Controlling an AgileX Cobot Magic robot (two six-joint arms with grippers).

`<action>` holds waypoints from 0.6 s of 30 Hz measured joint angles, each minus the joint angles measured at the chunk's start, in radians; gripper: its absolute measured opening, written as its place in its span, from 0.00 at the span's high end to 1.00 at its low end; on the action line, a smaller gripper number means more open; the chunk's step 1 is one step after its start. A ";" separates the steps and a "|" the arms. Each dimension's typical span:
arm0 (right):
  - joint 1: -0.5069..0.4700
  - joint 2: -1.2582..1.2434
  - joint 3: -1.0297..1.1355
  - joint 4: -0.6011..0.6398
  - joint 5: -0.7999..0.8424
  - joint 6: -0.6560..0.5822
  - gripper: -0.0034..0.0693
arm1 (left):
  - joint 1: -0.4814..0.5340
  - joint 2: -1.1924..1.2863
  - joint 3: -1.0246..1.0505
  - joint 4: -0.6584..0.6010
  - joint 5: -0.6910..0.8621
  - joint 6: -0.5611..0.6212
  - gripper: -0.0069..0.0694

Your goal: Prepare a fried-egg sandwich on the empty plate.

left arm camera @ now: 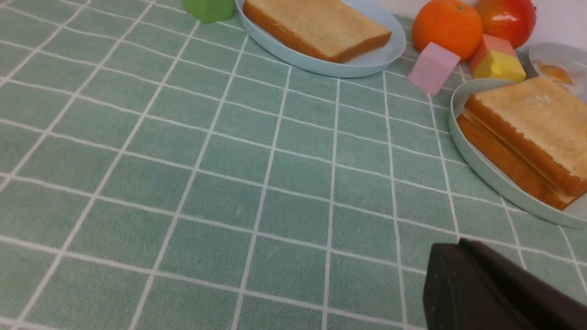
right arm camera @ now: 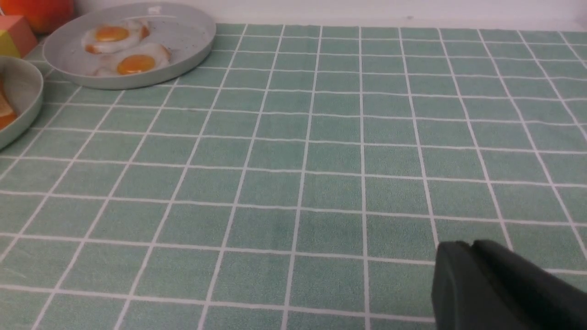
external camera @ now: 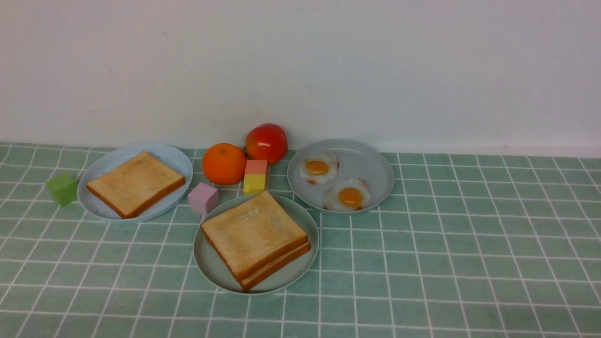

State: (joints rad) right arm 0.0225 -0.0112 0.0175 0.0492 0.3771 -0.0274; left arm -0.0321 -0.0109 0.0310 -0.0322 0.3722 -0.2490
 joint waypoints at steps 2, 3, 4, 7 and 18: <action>0.000 0.000 0.000 0.000 0.000 0.000 0.88 | 0.000 0.000 0.000 0.000 0.000 0.000 0.93; 0.000 0.000 0.000 0.000 0.000 0.000 0.88 | 0.000 0.000 0.000 0.000 0.000 0.000 0.93; 0.000 0.000 0.000 0.000 0.000 0.000 0.87 | 0.000 0.000 0.000 0.000 0.000 0.000 0.93; 0.000 0.000 0.000 0.000 0.000 0.000 0.87 | 0.000 0.000 0.000 0.000 0.000 0.000 0.93; 0.000 0.000 0.000 0.000 0.000 0.000 0.84 | 0.000 0.000 0.000 0.000 -0.002 0.000 0.93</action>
State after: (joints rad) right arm 0.0225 -0.0112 0.0175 0.0492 0.3771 -0.0274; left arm -0.0318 -0.0109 0.0310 -0.0322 0.3703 -0.2490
